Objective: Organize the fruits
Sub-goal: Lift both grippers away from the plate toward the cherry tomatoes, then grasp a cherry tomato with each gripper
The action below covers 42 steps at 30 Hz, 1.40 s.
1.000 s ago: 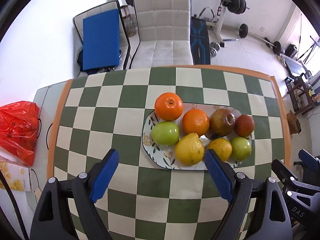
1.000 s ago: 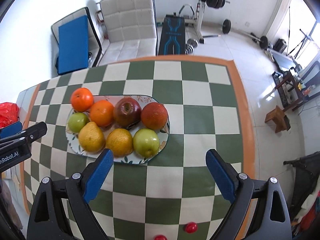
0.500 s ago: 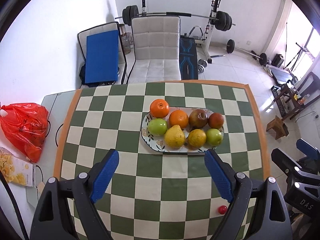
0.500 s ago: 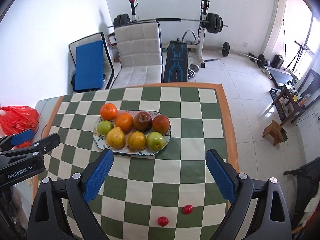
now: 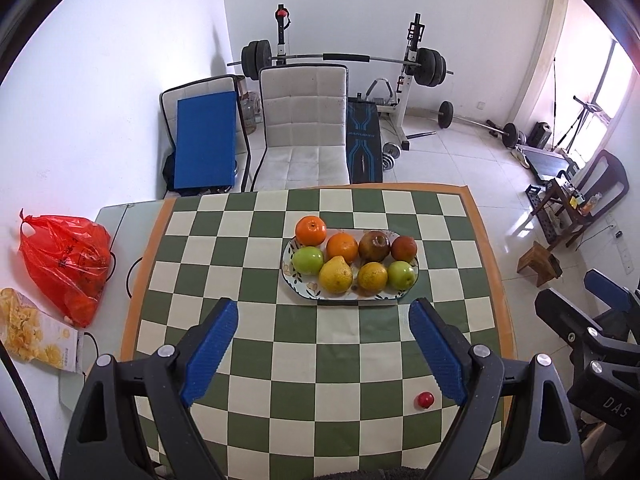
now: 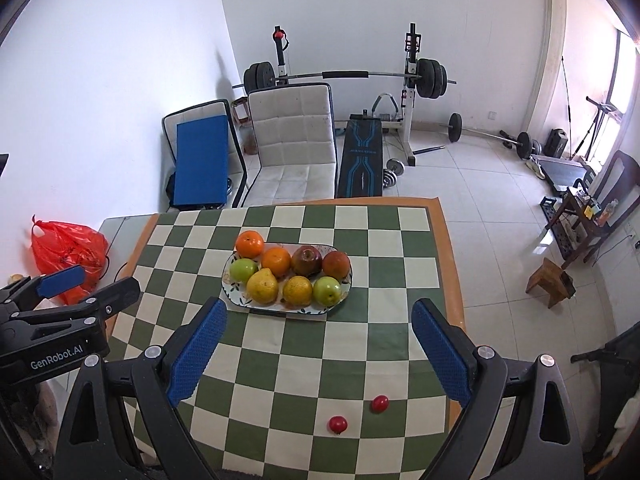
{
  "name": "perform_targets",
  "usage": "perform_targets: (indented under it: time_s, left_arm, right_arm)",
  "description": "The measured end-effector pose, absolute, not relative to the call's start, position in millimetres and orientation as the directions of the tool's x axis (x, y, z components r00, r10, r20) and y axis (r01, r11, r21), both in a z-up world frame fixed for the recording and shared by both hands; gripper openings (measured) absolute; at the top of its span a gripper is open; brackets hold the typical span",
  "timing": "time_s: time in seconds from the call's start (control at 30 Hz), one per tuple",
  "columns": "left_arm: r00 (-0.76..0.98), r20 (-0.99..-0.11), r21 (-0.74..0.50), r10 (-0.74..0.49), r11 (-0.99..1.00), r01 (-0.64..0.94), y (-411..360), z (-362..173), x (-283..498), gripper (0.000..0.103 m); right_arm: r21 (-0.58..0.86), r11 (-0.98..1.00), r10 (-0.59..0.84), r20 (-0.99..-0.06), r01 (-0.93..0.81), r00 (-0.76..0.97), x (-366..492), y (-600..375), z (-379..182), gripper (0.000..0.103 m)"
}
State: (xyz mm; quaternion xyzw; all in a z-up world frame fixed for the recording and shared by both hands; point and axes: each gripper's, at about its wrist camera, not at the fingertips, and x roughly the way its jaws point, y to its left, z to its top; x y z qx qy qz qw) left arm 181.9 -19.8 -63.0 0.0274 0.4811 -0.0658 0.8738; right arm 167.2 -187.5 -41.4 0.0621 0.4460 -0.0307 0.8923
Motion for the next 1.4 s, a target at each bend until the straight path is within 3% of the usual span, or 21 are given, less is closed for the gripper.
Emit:
perform_targets:
  time_s: [0.4,0.53,0.57,0.67,0.9,0.97,1.03,1.17,1.27,1.4]
  left_arm:
    - [0.541,-0.836,-0.015,-0.092,0.989,0.145,-20.2,-57.6,168.7,0.087]
    - [0.525,-0.847,-0.013,-0.082,0.991,0.133,-21.3,-66.0,173.8,0.087]
    - [0.512,-0.855,-0.014,-0.081,0.991,0.132,-22.1,-70.7,176.9,0.088]
    - [0.476,-0.877,-0.014,-0.072,0.992,0.123,-24.8,-89.4,187.2,0.103]
    - [0.354,-0.935,0.091,0.021,0.979,0.182,-63.7,-169.2,205.8,0.103]
    - [0.292,-0.955,0.11,0.041,0.969,0.222,-80.4,-199.8,209.8,0.103]
    - [0.235,-0.969,0.134,0.072,0.956,0.26,-97.4,-231.8,211.6,0.103]
    - [0.146,-0.977,0.2,0.159,0.919,0.339,-127.1,-297.3,213.4,0.103]
    - [0.064,-0.98,0.2,0.19,0.908,0.368,-137.1,-333.8,213.9,0.103]
    - [-0.008,-0.981,0.172,0.192,0.9,0.4,-148.0,-353.3,208.1,0.103]
  right_arm:
    - [0.112,0.986,0.015,-0.789,0.12,0.614,155.5,-187.1,-29.7,0.096]
    - [0.133,0.98,0.018,-0.794,0.145,0.607,159.7,-195.0,-38.0,0.1]
    - [0.141,0.977,0.021,-0.804,0.157,0.594,161.8,-199.4,-45.0,0.1]
    - [0.181,0.965,0.048,-0.838,0.192,0.544,168.2,-217.2,-76.0,0.1]
    - [0.161,0.922,0.035,-0.94,0.352,0.34,163.3,-280.4,-200.0,0.1]
    - [0.172,0.902,0.065,-0.961,0.396,0.27,159.0,-296.5,-243.4,0.094]
    - [0.18,0.887,0.096,-0.973,0.425,0.212,155.7,-306.4,-280.6,0.078]
    - [0.213,0.854,0.172,-0.977,0.475,0.128,150.0,-317.1,-351.5,0.057]
    - [0.238,0.841,0.209,-0.971,0.487,0.112,151.0,-315.6,-379.1,0.049]
    - [0.26,0.856,0.238,-0.966,0.448,0.105,150.9,-306.4,-399.5,0.03]
